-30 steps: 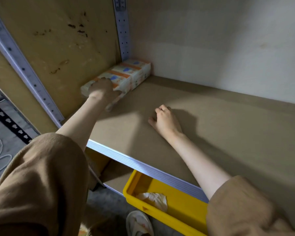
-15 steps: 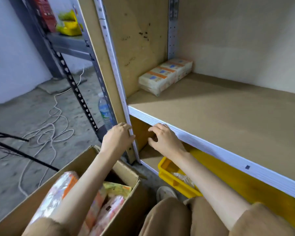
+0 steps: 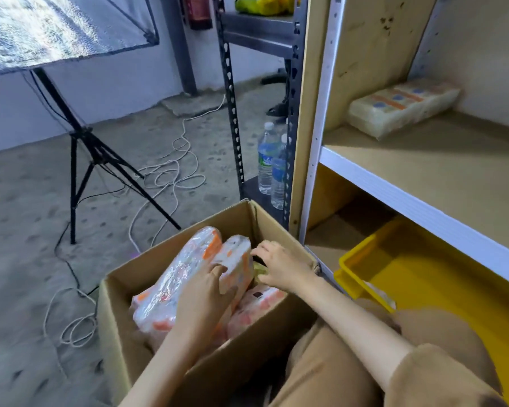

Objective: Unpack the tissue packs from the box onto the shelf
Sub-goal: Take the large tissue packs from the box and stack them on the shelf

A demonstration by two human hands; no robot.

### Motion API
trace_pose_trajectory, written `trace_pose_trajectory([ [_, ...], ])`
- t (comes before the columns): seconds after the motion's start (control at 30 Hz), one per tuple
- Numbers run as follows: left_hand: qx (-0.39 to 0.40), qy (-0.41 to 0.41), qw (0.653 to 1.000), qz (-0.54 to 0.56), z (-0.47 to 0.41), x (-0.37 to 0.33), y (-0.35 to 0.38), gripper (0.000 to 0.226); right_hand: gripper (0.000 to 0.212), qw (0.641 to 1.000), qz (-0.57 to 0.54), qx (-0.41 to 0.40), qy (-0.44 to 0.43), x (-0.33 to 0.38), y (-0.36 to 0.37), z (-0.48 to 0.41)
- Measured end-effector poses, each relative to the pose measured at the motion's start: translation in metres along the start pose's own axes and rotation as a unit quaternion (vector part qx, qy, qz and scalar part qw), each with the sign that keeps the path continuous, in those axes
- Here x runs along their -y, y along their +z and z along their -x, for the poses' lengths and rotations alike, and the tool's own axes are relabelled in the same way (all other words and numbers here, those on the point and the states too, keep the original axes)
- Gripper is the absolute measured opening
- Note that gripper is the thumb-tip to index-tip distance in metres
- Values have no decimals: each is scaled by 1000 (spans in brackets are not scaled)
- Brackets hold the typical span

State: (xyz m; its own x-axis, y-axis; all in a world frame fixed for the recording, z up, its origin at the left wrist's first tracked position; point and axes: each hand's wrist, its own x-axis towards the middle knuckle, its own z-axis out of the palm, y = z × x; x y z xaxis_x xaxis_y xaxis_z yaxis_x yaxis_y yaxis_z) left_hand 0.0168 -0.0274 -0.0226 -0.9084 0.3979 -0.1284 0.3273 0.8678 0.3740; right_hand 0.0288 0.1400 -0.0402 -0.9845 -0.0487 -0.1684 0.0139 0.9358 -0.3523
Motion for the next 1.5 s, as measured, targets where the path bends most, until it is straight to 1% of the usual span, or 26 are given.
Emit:
trace_pose_trajectory([
  [0.17, 48, -82, 995, 0, -11, 27, 7, 67, 56, 998, 35, 41, -41, 18, 17, -28],
  [0.23, 70, -118, 990, -14, -19, 34, 9, 69, 58, 995, 53, 60, -55, 25, 22, -42],
  [0.3, 87, -137, 986, -36, -26, 38, 11, 71, 60, 991, 73, 87, -75, 33, 26, -58],
  [0.37, 92, -147, 983, -58, -32, 39, 13, 73, 64, 983, 98, 116, -102, 41, 29, -74],
  [0.47, 89, -160, 980, -77, -38, 38, 19, 73, 65, 968, 135, 152, -145, 46, 38, -94],
  [0.53, 73, -164, 980, -82, -36, 39, 25, 68, 65, 963, 142, 167, -156, 43, 47, -101],
  [0.63, 44, -149, 986, -65, -20, 38, 37, 50, 65, 962, 133, 168, -168, 38, 53, -102],
  [0.67, 39, -148, 987, -54, -15, 37, 39, 46, 64, 961, 138, 163, -174, 38, 54, -100],
  [0.73, 38, -146, 987, -58, -13, 38, 43, 45, 63, 955, 163, 154, -194, 36, 53, -98],
  [0.8, 53, -140, 985, -89, -17, 40, 45, 45, 63, 950, 182, 146, -209, 34, 53, -96],
  [0.93, 58, -137, 984, -102, -16, 40, 45, 55, 68, 950, 179, 144, -214, 30, 57, -94],
  [1.13, 60, -135, 989, -27, -3, 35, 25, 52, 61, 950, 182, 161, -193, 37, 46, -83],
  [1.23, 47, -111, 993, -17, 4, 26, -1, 48, 49, 961, 162, 141, -172, 40, 28, -73],
  [1.37, 38, -62, 994, -82, 7, 1, -49, 59, 55, 969, 164, 56, -175, 41, -20, -51],
  [1.43, 2, -25, 995, -98, 6, -17, -73, 60, 56, 972, 164, -2, -169, 37, -56, -37],
  [1.5, -37, 13, 995, -91, 4, -40, -94, 64, 56, 974, 164, -55, -148, 29, -95, -20],
])
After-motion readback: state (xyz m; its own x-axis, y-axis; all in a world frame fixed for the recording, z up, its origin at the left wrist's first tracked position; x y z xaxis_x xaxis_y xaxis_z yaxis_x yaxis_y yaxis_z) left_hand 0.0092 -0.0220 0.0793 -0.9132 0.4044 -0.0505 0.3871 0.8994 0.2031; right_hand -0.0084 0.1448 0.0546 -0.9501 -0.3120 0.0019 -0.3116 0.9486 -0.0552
